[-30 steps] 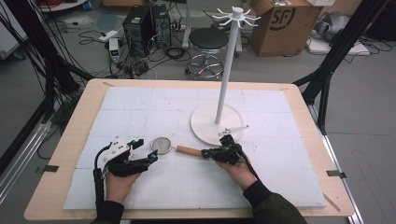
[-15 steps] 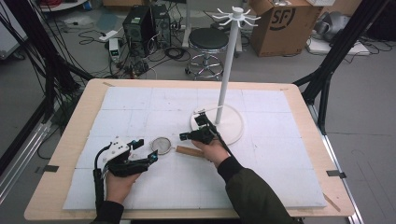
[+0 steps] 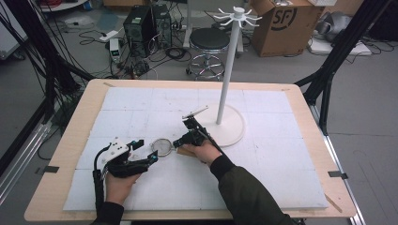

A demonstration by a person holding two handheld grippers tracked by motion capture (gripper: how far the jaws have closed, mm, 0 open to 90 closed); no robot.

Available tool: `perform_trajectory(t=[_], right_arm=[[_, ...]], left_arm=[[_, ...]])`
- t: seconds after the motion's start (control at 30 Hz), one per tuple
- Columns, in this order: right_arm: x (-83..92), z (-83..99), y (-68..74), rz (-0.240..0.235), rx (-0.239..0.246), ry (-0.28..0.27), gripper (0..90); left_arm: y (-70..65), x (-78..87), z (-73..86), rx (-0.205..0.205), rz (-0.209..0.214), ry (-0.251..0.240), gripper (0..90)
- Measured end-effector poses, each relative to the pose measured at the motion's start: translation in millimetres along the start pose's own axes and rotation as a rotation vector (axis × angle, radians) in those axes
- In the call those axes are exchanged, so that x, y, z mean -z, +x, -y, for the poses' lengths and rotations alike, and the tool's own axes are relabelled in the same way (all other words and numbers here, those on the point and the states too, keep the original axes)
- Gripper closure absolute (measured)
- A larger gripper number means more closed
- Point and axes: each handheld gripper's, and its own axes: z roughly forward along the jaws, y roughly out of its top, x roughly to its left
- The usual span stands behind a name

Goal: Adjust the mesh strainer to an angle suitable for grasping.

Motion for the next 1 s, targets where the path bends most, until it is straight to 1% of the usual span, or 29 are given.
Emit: perform_trajectory(t=[0.03,0.07,0.1,0.13,0.17,0.2,0.23,0.27,0.3,0.37,0.47,0.6,0.63,0.7,0.8,0.9,0.93,1.0], right_arm=[[-0.6,0.5,2.0,-0.005,0.009,0.009,89.7],[-2.0,1.3,3.8,-0.022,0.021,0.025,89.7],[-3.6,3.3,9.5,-0.029,0.043,0.049,89.7],[-3.6,3.3,9.5,-0.029,0.043,0.049,89.7],[-4.2,4.5,12.5,-0.026,0.058,0.062,89.7],[-5.3,5.7,15.3,-0.035,0.073,0.076,89.7],[-5.7,8.7,20.5,-0.034,0.096,0.097,89.7],[-5.7,8.7,20.5,-0.034,0.096,0.097,89.7],[-6.1,10.5,22.4,-0.04,0.108,0.104,89.7],[-5.9,14.5,24.7,-0.057,0.122,0.122,89.7],[-5.2,20.6,27.8,-0.072,0.133,0.134,89.6],[-3.5,29.3,28.6,-0.094,0.157,0.133,89.7],[-1.9,31.3,29.0,-0.094,0.149,0.14,89.7],[0.3,35.5,27.5,-0.106,0.155,0.139,89.7],[3.7,41.4,25.4,-0.117,0.151,0.134,89.7],[6.5,45.7,24.6,-0.119,0.166,0.128,89.6],[7.4,46.5,24.4,-0.115,0.171,0.122,89.6],[13.6,47.9,23.2,-0.083,0.183,0.068,89.7]], left_arm=[[0.1,0.8,-0.5,-0.006,-0.003,0.002,27.0],[-0.1,1.5,-0.7,-0.006,-0.011,-0.003,27.0],[0.6,2.5,-1.0,-0.007,-0.012,-0.005,27.0],[1.4,3.4,-1.1,-0.006,-0.017,-0.007,27.0],[2.1,4.1,-1.0,-0.005,-0.02,-0.007,27.0],[3.0,4.7,-1.1,-0.003,-0.023,-0.008,27.0],[3.7,5.3,-1.1,0.0,-0.027,-0.011,27.0],[4.3,5.9,-1.1,0.001,-0.029,-0.015,27.0],[4.6,6.3,-1.2,0.003,-0.03,-0.016,27.0],[5.0,7.0,-1.3,0.001,-0.032,-0.015,27.1],[4.3,6.7,-1.3,0.002,-0.03,-0.014,27.2],[3.9,6.6,-1.1,0.003,-0.031,-0.012,27.2],[4.0,6.4,-1.0,0.003,-0.032,-0.011,27.2],[3.8,6.2,-0.9,0.003,-0.028,-0.009,27.2],[3.6,5.5,-0.6,0.002,-0.029,-0.007,27.3],[3.2,4.8,-0.5,0.0,-0.027,-0.005,27.3],[3.1,4.7,-0.5,-0.002,-0.028,-0.003,27.3],[2.7,5.1,-0.4,-0.001,-0.027,-0.003,27.3]])
